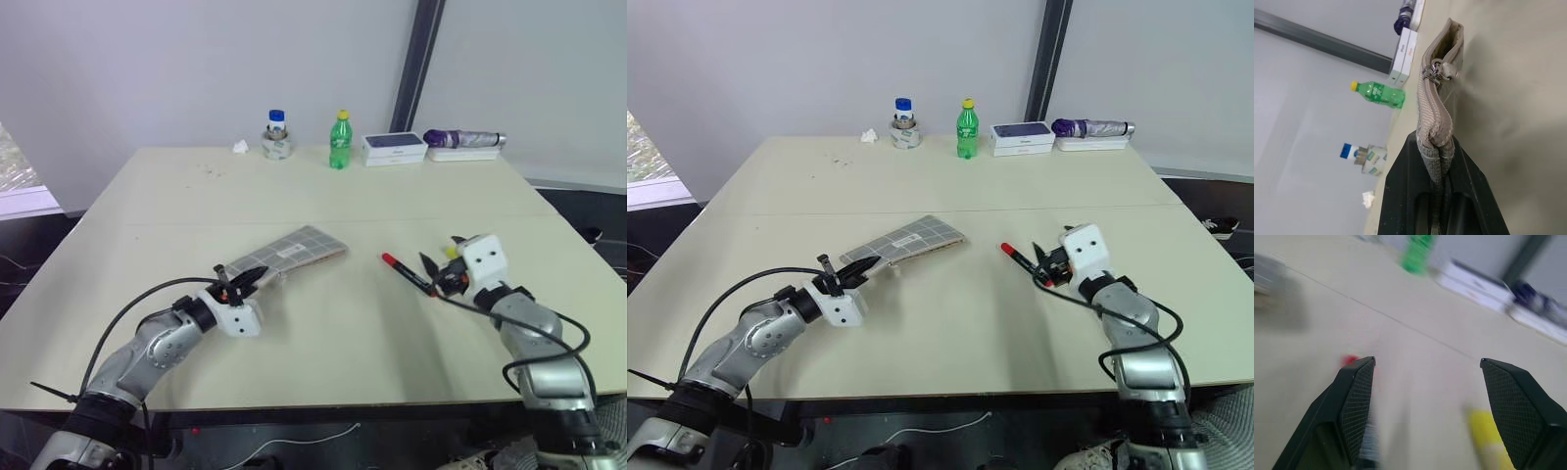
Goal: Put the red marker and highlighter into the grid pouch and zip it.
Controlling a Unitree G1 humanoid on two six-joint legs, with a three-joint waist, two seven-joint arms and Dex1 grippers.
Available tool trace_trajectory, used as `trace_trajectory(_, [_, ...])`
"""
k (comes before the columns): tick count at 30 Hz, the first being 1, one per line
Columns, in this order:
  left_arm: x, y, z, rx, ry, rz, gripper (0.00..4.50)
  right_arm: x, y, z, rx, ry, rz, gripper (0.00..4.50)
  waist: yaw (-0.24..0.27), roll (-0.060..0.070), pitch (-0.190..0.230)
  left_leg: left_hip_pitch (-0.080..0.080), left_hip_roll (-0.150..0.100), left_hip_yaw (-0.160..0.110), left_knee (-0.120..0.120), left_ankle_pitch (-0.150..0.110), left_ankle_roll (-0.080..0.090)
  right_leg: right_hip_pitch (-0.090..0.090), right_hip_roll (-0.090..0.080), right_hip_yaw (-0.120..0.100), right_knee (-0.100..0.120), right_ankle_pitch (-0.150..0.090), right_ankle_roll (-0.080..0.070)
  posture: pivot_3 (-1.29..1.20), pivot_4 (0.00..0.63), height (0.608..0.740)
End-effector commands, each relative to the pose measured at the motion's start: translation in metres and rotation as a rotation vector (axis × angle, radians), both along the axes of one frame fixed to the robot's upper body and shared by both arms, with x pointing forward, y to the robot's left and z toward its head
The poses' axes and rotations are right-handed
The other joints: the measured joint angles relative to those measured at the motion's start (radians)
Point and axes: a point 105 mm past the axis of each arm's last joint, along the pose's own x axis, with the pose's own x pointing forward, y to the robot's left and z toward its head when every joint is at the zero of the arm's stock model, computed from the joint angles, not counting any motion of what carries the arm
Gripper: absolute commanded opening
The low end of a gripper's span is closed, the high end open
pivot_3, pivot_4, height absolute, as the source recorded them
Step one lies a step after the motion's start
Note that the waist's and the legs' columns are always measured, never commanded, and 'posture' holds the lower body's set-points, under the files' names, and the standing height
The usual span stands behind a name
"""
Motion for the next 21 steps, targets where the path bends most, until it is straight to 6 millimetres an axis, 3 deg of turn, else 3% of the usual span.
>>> trace_trajectory(1, [0.001, -0.001, 0.012, -0.023, -0.040, -0.002, 0.00, 0.009, -0.041, 0.002, 0.032, 0.058, -0.108, 3.55, 0.003, 0.000, 0.000, 0.000, 0.000, 0.001, 0.000, 0.000, 0.000, 0.000, 0.000, 0.000, 0.000, 0.000, 0.000, 0.00, 0.150, 0.740])
trace_trajectory(8, [0.000, -0.002, 0.011, -0.038, -0.031, 0.005, 0.00, 0.015, -0.084, -0.032, 0.224, 0.298, -0.141, 3.55, 0.000, 0.000, 0.000, 0.000, 0.000, 0.005, -0.001, 0.000, 0.001, -0.002, 0.000, 0.004, 0.000, 0.000, 0.000, 0.00, 0.150, 0.740])
trace_trajectory(13, [-0.001, -0.002, 0.011, -0.042, -0.030, 0.006, 0.00, 0.017, -0.100, -0.039, 0.278, 0.357, -0.159, 3.55, -0.001, 0.000, 0.000, 0.001, 0.001, 0.007, -0.001, -0.001, 0.001, -0.002, 0.000, 0.006, 0.000, 0.000, 0.000, 0.00, 0.150, 0.740])
trace_trajectory(16, [-0.002, -0.004, 0.011, -0.042, -0.034, 0.003, 0.00, 0.020, -0.100, -0.035, 0.318, 0.367, -0.143, 2.73, -0.002, 0.000, 0.000, 0.001, 0.001, 0.009, -0.001, -0.001, 0.002, -0.002, 0.000, 0.007, 0.000, 0.000, 0.000, 0.00, 0.150, 0.740])
trace_trajectory(19, [-0.001, -0.004, 0.011, -0.043, -0.034, 0.002, 0.00, 0.022, -0.091, -0.031, 0.310, 0.368, -0.089, 1.13, -0.003, 0.000, 0.000, 0.001, 0.002, 0.011, -0.001, -0.001, 0.002, -0.003, 0.000, 0.009, 0.000, 0.000, 0.000, 0.00, 0.150, 0.740])
trace_trajectory(20, [-0.001, -0.004, 0.011, -0.044, -0.032, 0.002, 0.00, 0.022, -0.087, -0.027, 0.288, 0.354, -0.062, 0.85, -0.003, 0.000, 0.000, 0.001, 0.002, 0.011, -0.001, -0.001, 0.002, -0.003, 0.000, 0.009, 0.000, 0.000, 0.001, 0.00, 0.150, 0.740])
trace_trajectory(21, [0.000, -0.005, 0.012, -0.048, -0.030, 0.003, 0.00, 0.023, -0.076, -0.019, 0.290, 0.325, 0.005, 0.88, -0.003, 0.000, 0.000, 0.001, 0.002, 0.011, -0.001, -0.001, 0.002, -0.003, 0.000, 0.009, 0.000, 0.000, 0.001, 0.00, 0.150, 0.740])
